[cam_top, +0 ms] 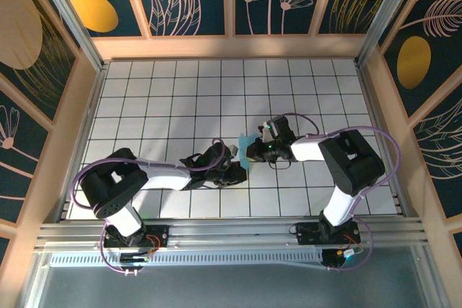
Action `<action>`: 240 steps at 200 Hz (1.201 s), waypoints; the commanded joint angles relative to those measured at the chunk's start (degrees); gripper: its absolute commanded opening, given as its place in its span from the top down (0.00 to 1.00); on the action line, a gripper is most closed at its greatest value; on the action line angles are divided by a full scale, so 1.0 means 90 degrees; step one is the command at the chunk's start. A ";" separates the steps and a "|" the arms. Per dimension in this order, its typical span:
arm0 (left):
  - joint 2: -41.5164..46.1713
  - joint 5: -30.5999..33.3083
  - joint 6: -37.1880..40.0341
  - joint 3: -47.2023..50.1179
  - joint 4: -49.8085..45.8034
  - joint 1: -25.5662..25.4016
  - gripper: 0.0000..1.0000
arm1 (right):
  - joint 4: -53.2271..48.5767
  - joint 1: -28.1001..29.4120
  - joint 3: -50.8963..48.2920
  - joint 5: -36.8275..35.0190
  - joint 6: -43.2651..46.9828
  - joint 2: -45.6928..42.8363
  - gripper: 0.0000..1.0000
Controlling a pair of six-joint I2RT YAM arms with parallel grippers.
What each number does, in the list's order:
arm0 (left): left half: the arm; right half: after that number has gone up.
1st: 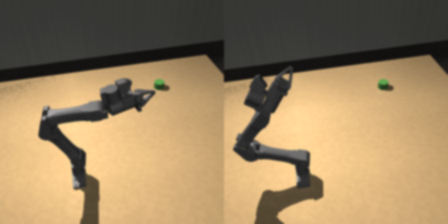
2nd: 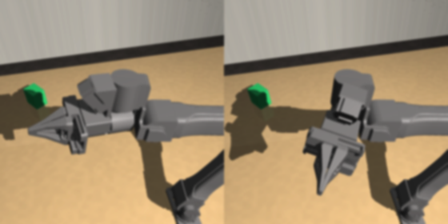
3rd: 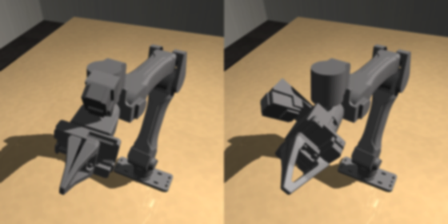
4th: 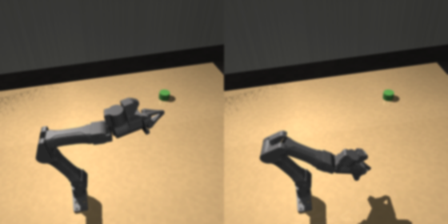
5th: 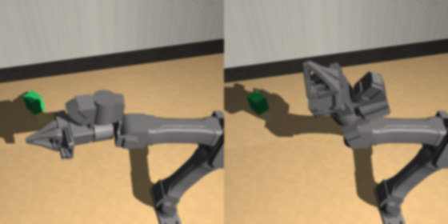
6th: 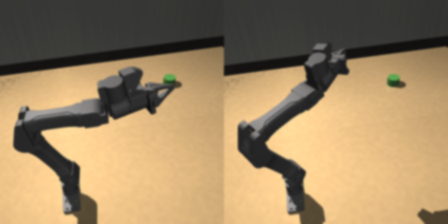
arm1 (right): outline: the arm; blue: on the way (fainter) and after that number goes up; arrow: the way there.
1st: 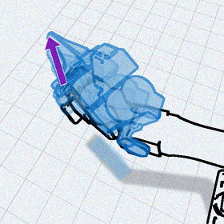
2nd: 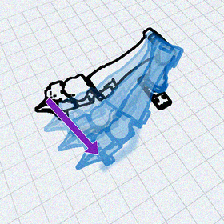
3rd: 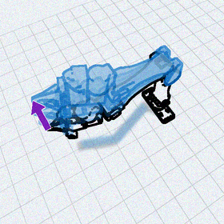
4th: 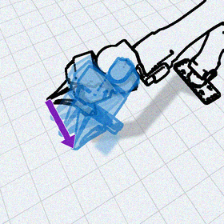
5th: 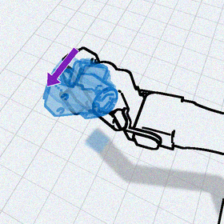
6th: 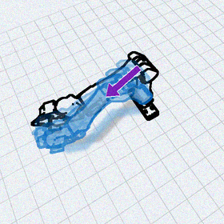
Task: Fold a paper plane with a square sheet of paper (fold left side to right side)
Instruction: Fold the wing for the fifth time at the center of the table.
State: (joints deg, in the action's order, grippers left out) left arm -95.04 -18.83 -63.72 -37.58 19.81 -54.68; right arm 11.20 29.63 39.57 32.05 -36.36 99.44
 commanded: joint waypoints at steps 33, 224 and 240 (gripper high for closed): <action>-0.0252 -0.0093 -0.0184 -0.0055 0.0275 -0.0006 0.96 | -0.0607 0.0058 -0.0226 -0.0397 0.0163 0.0352 1.00; -0.0314 -0.0056 -0.0185 0.0109 0.0298 -0.0002 0.97 | -0.0761 0.0067 -0.0217 -0.0544 0.0261 0.0389 1.00; -0.0309 -0.0039 -0.0178 0.0113 0.0281 -0.0009 0.96 | -0.0772 0.0068 -0.0212 -0.0554 0.0260 0.0393 1.00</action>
State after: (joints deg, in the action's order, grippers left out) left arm -97.36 -19.07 -64.16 -37.17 21.04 -54.68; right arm 11.14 29.63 39.57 31.99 -35.94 99.48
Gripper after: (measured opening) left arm 0.044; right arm 0.048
